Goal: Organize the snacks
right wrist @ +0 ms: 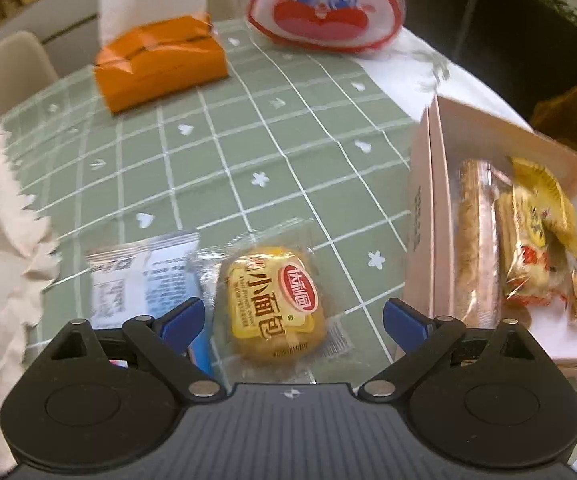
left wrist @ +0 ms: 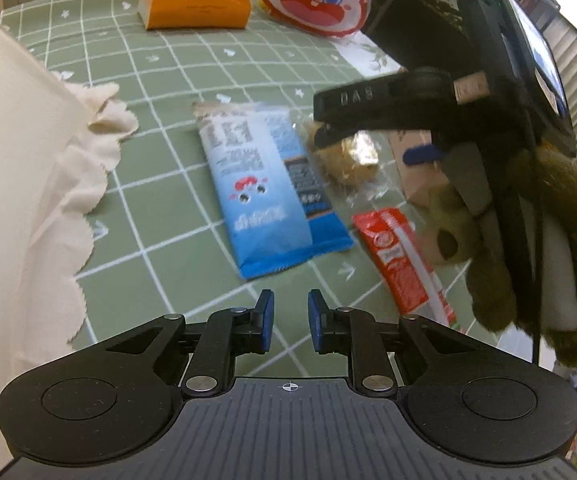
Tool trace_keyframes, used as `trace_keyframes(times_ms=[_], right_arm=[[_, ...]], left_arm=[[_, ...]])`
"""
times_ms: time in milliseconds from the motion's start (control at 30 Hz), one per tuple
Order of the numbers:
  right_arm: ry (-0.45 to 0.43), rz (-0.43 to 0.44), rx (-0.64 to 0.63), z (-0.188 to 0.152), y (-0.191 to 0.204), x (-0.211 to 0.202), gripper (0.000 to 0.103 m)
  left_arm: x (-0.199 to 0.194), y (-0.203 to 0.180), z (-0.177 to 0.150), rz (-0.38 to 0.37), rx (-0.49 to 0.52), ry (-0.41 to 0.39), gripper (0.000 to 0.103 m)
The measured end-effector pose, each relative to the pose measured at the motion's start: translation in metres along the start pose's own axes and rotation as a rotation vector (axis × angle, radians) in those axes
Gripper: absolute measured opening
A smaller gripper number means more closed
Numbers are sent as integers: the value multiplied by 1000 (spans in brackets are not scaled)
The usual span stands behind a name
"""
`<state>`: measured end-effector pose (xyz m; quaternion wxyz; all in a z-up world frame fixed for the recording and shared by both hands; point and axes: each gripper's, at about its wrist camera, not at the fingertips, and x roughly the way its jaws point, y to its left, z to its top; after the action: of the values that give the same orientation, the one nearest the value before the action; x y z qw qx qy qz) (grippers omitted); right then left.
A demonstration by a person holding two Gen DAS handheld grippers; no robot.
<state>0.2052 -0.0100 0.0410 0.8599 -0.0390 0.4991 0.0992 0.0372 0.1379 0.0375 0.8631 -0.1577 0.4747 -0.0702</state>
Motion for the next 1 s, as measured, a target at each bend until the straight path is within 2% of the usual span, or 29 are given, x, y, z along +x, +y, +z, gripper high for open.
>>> trace_keyframes(times_ms=[100,133,300,467,667,900,967,1000], right_arm=[[36,31,-28,-5,5,-2,53],[34,23,-45,-9,7,-6,52],[14,3,-86,-39,4,-34,49],[-36,-46,-60,-76,-23,-68,49],[-41,-117,51,-115,-70,-70,46],[-59,-139,110,-140,-87,-80,46],[-50,-138,109,-142,-93,-79,49],[-38,-142,110,-145,-96,-78,55]], left_arm=[[-5,5,-7,-6,-11,-3,22],[-6,7,-9,-10,-17,-5,22],[-10,8,-15,-35,-24,-10,22],[-11,-3,-22,-64,-17,-11,22],[-5,-20,-34,-76,6,8,22],[10,-46,-30,-64,32,-8,22],[16,-54,-27,-57,46,-9,22],[20,-60,-26,-55,55,-9,22]])
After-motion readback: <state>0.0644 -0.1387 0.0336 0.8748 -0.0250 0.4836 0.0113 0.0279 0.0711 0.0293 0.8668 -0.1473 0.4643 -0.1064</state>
